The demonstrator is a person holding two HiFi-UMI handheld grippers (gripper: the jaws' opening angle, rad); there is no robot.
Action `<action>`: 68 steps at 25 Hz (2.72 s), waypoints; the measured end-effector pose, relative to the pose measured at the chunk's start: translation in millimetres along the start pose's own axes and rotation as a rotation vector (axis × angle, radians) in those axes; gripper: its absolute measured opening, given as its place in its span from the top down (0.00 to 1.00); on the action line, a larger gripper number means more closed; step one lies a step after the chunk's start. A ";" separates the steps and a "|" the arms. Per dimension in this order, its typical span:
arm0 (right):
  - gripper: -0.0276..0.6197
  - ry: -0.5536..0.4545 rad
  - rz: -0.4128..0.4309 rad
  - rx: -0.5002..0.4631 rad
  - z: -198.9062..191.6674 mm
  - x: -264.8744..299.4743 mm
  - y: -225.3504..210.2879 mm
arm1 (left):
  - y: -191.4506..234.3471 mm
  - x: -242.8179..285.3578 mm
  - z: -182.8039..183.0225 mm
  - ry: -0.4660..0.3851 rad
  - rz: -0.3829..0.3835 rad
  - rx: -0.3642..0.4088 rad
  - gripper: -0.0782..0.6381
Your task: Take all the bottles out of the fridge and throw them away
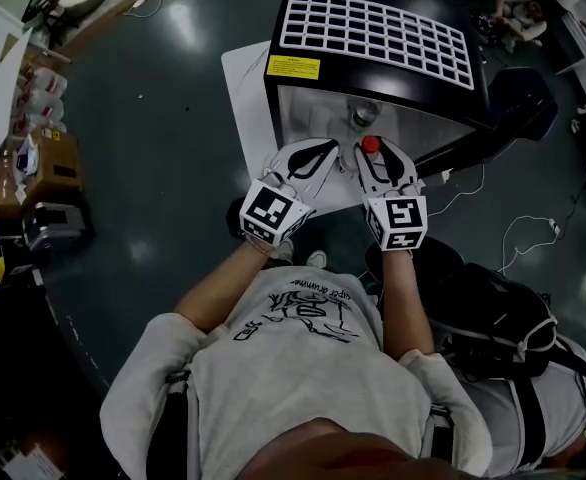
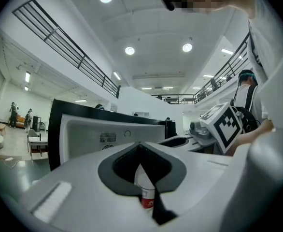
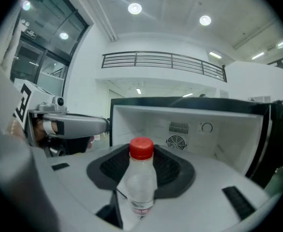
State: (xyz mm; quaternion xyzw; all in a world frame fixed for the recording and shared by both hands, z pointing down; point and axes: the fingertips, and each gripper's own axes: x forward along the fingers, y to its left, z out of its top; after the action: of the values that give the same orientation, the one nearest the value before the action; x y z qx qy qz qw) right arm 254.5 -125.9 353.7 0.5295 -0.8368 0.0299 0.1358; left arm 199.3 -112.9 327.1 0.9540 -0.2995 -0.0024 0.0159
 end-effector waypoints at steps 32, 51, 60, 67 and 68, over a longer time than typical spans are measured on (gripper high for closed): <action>0.72 -0.073 0.034 -0.028 58.5 -79.5 24.2 | -50.2 -38.8 54.4 -0.046 -0.079 0.012 0.88; 0.72 -0.092 0.137 -0.046 62.0 -102.0 31.0 | -77.3 -48.9 57.4 -0.033 0.020 -0.016 0.88; 0.72 -0.095 0.214 -0.074 62.9 -98.7 49.4 | -76.2 -66.9 52.8 -0.035 0.090 -0.020 0.88; 0.72 -0.106 0.258 -0.094 75.4 -85.2 75.6 | -54.7 -91.5 58.1 -0.045 0.141 -0.012 0.88; 0.72 -0.108 0.264 -0.094 77.1 -82.6 80.2 | -51.4 -95.9 59.0 -0.045 0.146 -0.011 0.88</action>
State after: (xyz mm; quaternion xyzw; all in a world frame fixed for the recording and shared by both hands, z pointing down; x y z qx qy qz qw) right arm 200.9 -33.2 265.7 0.4087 -0.9058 -0.0203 0.1104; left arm 149.1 -17.6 266.0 0.9292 -0.3684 -0.0243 0.0148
